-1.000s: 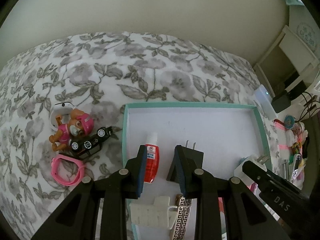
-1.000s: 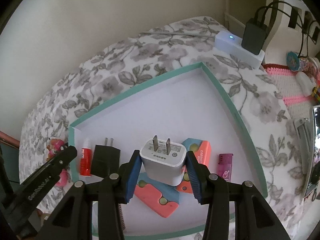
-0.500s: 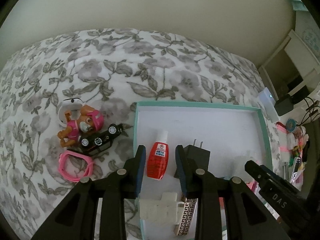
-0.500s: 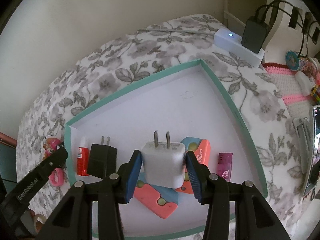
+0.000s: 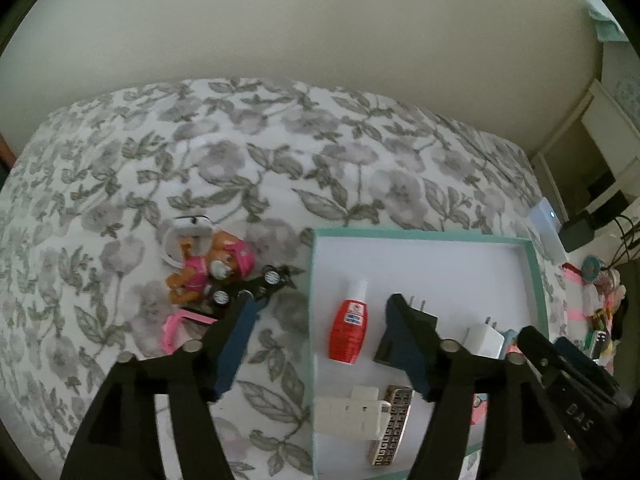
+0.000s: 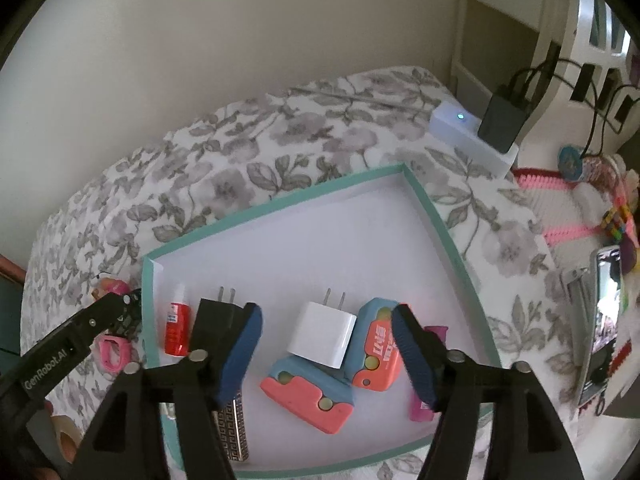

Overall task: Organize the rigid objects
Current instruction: 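Carry the red bottle and white charger into the tray and open both tools, then withdraw both tools from the tray toward the pink band and figure, then grasp the pink wristband with the right tool while the left tool approaches the toy dog figure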

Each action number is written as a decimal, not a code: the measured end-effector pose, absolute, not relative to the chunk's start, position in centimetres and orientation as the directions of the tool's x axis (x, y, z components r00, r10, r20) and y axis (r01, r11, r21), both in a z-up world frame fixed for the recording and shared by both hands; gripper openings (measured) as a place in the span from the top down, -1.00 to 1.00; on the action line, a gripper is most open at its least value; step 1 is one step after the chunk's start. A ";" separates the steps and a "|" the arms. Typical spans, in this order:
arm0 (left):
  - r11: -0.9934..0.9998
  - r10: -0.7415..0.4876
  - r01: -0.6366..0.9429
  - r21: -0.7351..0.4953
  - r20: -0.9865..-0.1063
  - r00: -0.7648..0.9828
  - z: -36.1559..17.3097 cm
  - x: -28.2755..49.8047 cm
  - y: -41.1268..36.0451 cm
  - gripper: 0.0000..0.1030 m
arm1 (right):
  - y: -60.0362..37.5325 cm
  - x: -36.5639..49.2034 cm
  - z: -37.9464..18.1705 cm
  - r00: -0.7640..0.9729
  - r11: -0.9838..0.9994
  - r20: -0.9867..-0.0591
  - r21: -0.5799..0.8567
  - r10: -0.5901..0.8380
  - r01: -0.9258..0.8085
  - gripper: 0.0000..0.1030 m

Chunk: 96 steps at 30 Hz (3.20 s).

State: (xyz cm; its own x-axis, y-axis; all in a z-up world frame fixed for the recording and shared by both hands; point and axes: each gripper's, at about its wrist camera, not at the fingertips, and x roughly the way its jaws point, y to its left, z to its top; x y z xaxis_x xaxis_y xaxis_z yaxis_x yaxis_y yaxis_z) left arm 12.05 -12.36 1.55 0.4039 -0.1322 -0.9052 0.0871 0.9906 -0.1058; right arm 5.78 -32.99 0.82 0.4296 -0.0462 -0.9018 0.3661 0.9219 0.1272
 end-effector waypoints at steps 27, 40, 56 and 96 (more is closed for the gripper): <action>0.999 -0.036 0.004 -0.039 -0.876 0.481 2.7 11.7 -10.7 -0.90 | -32.3 5.6 1.9 0.473 0.935 -0.880 0.136 -0.038 0.328 -1.00; 0.999 -0.006 -0.039 -0.027 -0.885 0.465 2.6 11.3 -8.1 -0.90 | -29.9 6.1 1.9 0.467 0.954 -0.884 0.113 -0.030 0.277 -1.00; 0.981 0.067 -0.192 -0.020 -0.896 0.438 2.3 11.3 0.0 -0.90 | -21.0 7.2 1.6 0.471 0.989 -0.880 0.122 0.067 0.087 -1.00; 0.952 0.029 -0.302 -0.056 -0.962 0.271 -4.8 11.9 8.6 -0.90 | -10.7 10.1 -2.0 0.426 0.978 -0.880 0.188 0.210 -0.095 -1.00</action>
State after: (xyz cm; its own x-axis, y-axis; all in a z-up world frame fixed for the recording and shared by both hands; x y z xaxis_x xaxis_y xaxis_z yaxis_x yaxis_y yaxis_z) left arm 11.94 8.57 -4.84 0.2713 0.0293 -0.9620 -0.3016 0.9518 -0.0561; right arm 10.11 -10.66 -1.98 0.4256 0.2103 -0.8801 -0.0952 0.9776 0.1876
